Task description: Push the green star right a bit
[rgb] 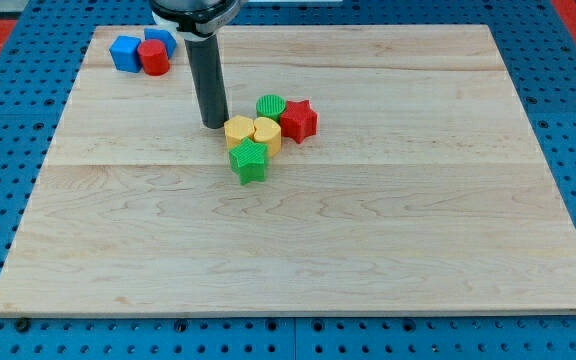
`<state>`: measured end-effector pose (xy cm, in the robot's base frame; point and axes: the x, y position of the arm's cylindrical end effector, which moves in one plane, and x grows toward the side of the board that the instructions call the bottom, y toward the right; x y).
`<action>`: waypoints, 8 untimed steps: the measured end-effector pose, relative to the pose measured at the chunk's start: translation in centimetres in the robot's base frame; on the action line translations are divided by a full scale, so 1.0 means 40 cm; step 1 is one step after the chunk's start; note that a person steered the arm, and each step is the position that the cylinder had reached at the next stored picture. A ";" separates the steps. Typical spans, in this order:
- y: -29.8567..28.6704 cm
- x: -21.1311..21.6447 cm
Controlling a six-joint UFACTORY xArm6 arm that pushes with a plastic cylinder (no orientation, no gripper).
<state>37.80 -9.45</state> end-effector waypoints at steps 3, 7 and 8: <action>-0.011 -0.050; -0.011 -0.046; -0.049 -0.059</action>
<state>35.45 -11.42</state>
